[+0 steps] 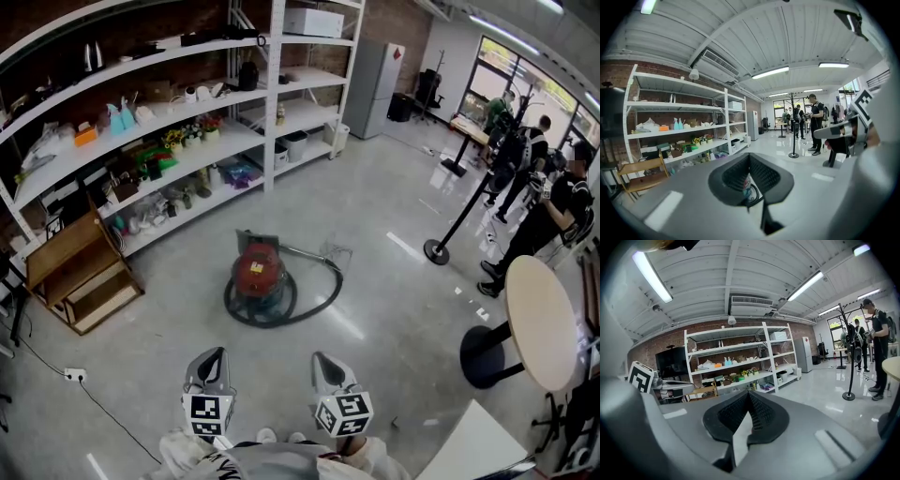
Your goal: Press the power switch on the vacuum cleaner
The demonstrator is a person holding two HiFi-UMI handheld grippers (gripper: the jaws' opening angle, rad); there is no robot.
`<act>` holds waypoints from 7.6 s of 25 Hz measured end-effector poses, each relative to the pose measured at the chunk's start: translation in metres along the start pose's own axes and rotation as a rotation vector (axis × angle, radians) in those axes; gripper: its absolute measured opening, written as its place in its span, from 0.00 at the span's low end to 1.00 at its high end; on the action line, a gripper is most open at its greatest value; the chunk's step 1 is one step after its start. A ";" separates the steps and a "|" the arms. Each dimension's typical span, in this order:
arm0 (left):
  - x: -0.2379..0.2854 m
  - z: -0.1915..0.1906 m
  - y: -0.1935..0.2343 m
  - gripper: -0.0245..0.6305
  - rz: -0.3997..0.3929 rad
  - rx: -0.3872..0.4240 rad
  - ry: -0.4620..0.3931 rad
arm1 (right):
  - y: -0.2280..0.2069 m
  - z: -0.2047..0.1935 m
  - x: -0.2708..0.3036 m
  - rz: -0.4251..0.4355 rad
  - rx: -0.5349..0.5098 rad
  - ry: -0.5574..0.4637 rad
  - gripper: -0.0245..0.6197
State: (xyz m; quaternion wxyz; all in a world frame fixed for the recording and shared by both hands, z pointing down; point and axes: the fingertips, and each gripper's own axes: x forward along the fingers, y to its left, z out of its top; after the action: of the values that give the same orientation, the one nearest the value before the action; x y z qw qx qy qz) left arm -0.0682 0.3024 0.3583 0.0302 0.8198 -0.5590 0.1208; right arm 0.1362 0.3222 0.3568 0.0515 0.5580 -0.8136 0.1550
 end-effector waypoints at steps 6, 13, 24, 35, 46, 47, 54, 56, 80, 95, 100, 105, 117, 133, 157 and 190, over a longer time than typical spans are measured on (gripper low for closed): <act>-0.004 -0.006 0.006 0.04 -0.002 -0.009 -0.003 | 0.006 -0.003 0.001 -0.012 -0.013 0.004 0.04; -0.012 -0.011 0.007 0.04 -0.004 -0.019 -0.005 | 0.009 -0.005 -0.006 -0.027 -0.022 0.004 0.04; -0.018 -0.011 0.007 0.04 -0.010 -0.016 -0.007 | 0.012 -0.004 -0.015 -0.040 -0.024 0.001 0.04; -0.020 -0.014 0.009 0.04 -0.003 -0.020 -0.007 | 0.013 -0.006 -0.012 -0.035 -0.028 0.002 0.04; -0.007 -0.014 0.015 0.04 -0.001 -0.010 0.004 | 0.008 -0.006 0.003 -0.034 -0.015 0.006 0.04; -0.005 -0.013 0.015 0.04 -0.002 -0.010 0.005 | 0.007 -0.005 0.005 -0.033 -0.014 0.006 0.04; 0.008 -0.012 0.027 0.04 0.017 -0.013 0.015 | 0.006 -0.001 0.025 -0.017 -0.012 0.015 0.04; 0.012 -0.012 0.029 0.04 0.022 -0.017 0.021 | 0.004 0.000 0.030 -0.011 -0.011 0.021 0.04; 0.102 0.003 0.049 0.04 0.078 -0.021 0.078 | -0.042 0.019 0.124 0.065 0.014 0.075 0.04; 0.155 0.024 0.048 0.04 0.132 -0.004 0.084 | -0.087 0.043 0.172 0.116 0.017 0.076 0.04; 0.172 0.030 0.045 0.04 0.141 -0.005 0.079 | -0.101 0.051 0.184 0.128 0.010 0.071 0.04; 0.188 0.033 0.038 0.04 0.140 -0.004 0.070 | -0.117 0.053 0.189 0.124 0.010 0.070 0.04; 0.191 0.032 0.047 0.04 0.179 -0.014 0.071 | -0.124 0.059 0.199 0.133 0.007 0.061 0.04; 0.217 0.029 0.059 0.04 0.162 -0.020 0.082 | -0.132 0.060 0.224 0.115 0.019 0.073 0.04; 0.299 0.039 0.131 0.04 0.091 -0.019 0.093 | -0.123 0.083 0.318 0.059 0.020 0.092 0.04; 0.362 0.031 0.194 0.04 -0.032 -0.045 0.126 | -0.100 0.085 0.390 -0.043 0.038 0.155 0.04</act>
State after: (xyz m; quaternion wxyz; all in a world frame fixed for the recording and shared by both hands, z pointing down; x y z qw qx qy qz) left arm -0.1173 -0.1045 0.3953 0.0859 0.8186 -0.5453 0.1589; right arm 0.0906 -0.0850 0.3961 0.1071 0.5626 -0.7918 0.2122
